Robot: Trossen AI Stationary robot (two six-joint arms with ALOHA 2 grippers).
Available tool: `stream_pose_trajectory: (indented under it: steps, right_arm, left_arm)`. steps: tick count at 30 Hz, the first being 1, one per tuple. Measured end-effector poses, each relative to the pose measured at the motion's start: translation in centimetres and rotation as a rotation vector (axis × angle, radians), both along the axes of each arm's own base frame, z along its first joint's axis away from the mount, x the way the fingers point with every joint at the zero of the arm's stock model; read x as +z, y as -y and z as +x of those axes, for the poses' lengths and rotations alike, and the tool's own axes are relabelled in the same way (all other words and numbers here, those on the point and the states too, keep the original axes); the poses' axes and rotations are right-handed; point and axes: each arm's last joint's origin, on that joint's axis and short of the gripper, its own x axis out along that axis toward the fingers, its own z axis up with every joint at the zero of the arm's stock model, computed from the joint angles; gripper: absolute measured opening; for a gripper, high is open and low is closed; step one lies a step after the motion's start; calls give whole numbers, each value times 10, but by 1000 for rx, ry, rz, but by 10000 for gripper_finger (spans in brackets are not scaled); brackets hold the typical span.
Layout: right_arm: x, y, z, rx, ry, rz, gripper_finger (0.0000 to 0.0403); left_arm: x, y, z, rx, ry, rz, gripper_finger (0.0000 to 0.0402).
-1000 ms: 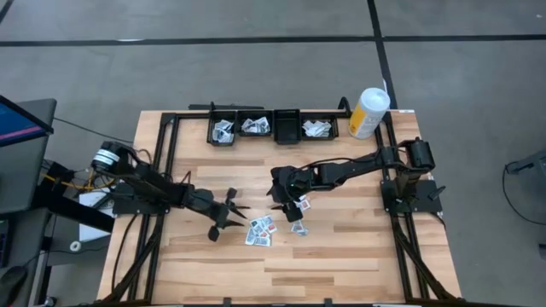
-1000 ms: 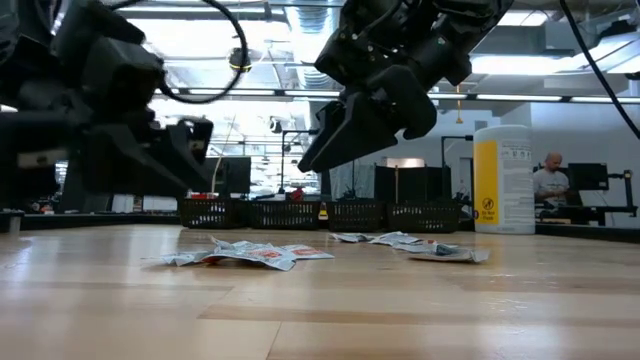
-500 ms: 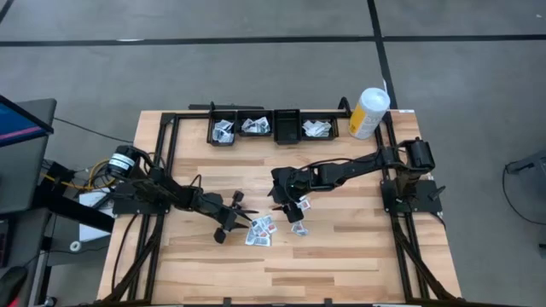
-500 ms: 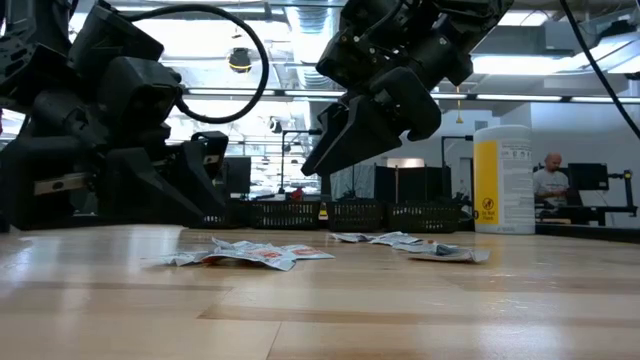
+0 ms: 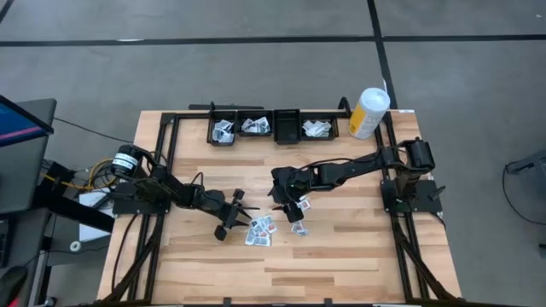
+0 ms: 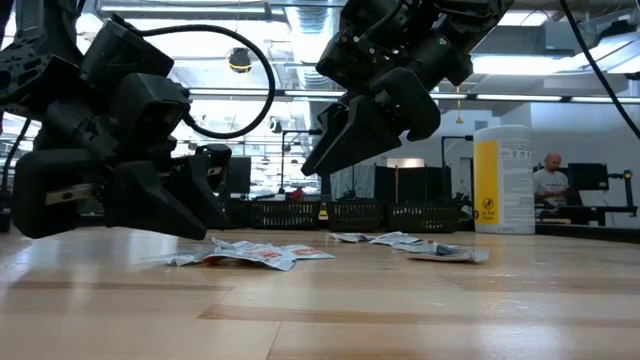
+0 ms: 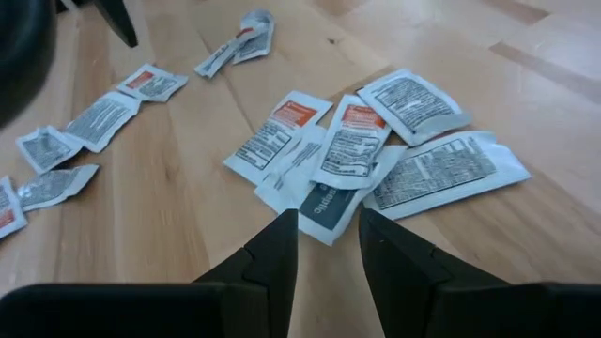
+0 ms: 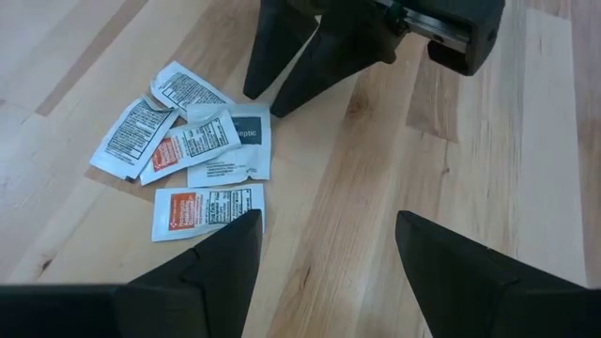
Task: Pick & Place First Aid Supplies
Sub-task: Put the black towelette pack into the middle left black bin
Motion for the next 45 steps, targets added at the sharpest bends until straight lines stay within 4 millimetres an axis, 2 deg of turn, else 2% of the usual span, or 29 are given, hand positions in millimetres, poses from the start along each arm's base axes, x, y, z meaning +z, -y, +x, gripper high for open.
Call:
stream_pose_trajectory:
  steps: [11,20,28,32,39,45]
  right_arm:
    - [0,0,0,0,5,0,240]
    - [1,0,1,0,9,0,240]
    - [1,0,1,0,8,0,240]
    - [1,0,1,0,8,0,240]
    - [1,0,1,0,8,1,240]
    - [1,0,1,-1,8,1,240]
  left_arm:
    - [0,0,0,-17,0,-7,117]
    - [-6,4,14,-59,-15,3,117]
    - [-6,4,14,-59,-15,3,114]
    - [-6,4,14,-59,-15,3,89]
    - [-6,4,14,-59,-16,4,8]
    - [-6,4,14,-60,-14,8,7]
